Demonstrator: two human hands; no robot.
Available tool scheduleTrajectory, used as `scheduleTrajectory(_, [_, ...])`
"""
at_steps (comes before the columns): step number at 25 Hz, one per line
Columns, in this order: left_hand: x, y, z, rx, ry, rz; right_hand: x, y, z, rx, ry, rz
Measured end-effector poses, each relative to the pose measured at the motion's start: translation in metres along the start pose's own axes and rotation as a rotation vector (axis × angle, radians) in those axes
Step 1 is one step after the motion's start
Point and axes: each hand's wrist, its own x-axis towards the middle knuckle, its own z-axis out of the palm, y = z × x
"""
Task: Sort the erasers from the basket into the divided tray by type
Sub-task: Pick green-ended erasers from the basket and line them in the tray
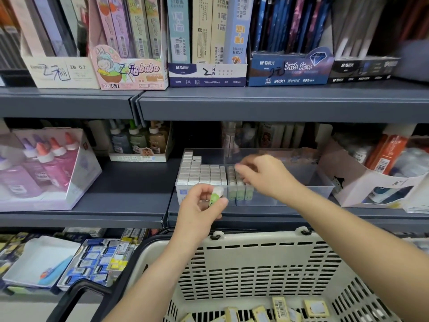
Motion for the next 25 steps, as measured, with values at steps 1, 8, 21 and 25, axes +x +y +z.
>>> scheduleTrajectory(1, [0.0,0.001,0.001,-0.004,-0.008,0.006,-0.009,-0.01,0.001,0.047,-0.018,-0.036])
scheduleTrajectory(8, [0.001,0.0,-0.003,0.086,0.027,0.027,-0.025,-0.021,-0.022,0.212,-0.124,-0.063])
scheduleTrajectory(21, [0.004,-0.002,-0.006,0.143,0.079,-0.03,0.001,0.04,-0.01,-0.262,-0.229,0.093])
scheduleTrajectory(25, [0.004,-0.004,-0.005,0.155,0.075,-0.037,0.005,0.038,-0.017,-0.245,-0.248,0.109])
